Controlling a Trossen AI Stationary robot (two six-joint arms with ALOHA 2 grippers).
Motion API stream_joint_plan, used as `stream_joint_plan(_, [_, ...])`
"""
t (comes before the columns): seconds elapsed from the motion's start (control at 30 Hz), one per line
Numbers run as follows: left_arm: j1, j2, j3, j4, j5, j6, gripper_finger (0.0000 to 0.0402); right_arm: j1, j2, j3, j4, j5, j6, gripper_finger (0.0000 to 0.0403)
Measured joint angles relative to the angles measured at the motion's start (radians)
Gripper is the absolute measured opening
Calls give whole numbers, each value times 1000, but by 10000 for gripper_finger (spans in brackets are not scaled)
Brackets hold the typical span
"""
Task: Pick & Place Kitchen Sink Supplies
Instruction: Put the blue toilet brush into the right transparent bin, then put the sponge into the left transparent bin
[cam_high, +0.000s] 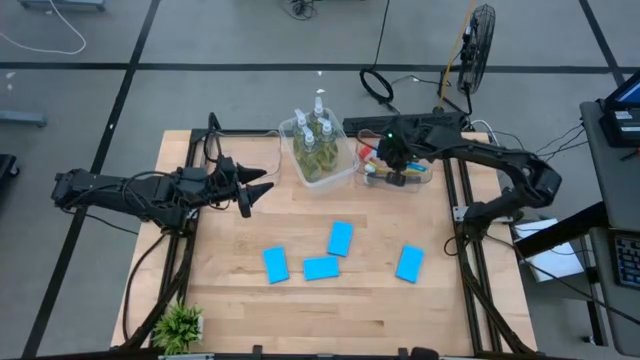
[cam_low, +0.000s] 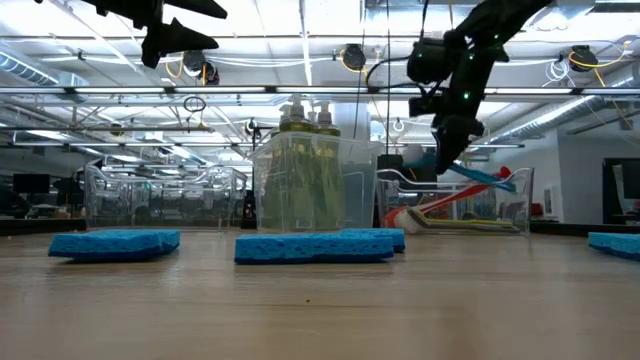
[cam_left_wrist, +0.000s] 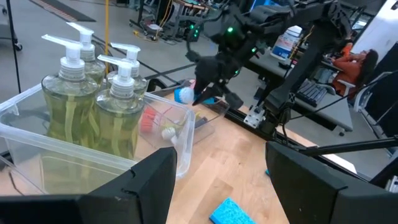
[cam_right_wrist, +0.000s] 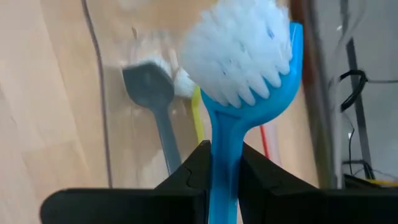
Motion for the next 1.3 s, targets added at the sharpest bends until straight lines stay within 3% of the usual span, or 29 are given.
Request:
stream_joint_plan(0.4, [0, 0, 0, 0, 2, -6, 251, -1, 116, 0, 17, 0, -74, 39])
stream_joint_plan(0.93, [-1, 0, 0, 0, 24, -5, 251, -1, 114, -1, 50, 5, -129, 106])
stream_joint_plan(1.13, [-1, 0, 0, -1, 25, -5, 251, 34, 26, -1, 77, 148, -103, 133])
stream_joint_plan(1.3, [0, 0, 0, -2, 25, -4, 251, 107, -146, -1, 103, 159, -16, 135])
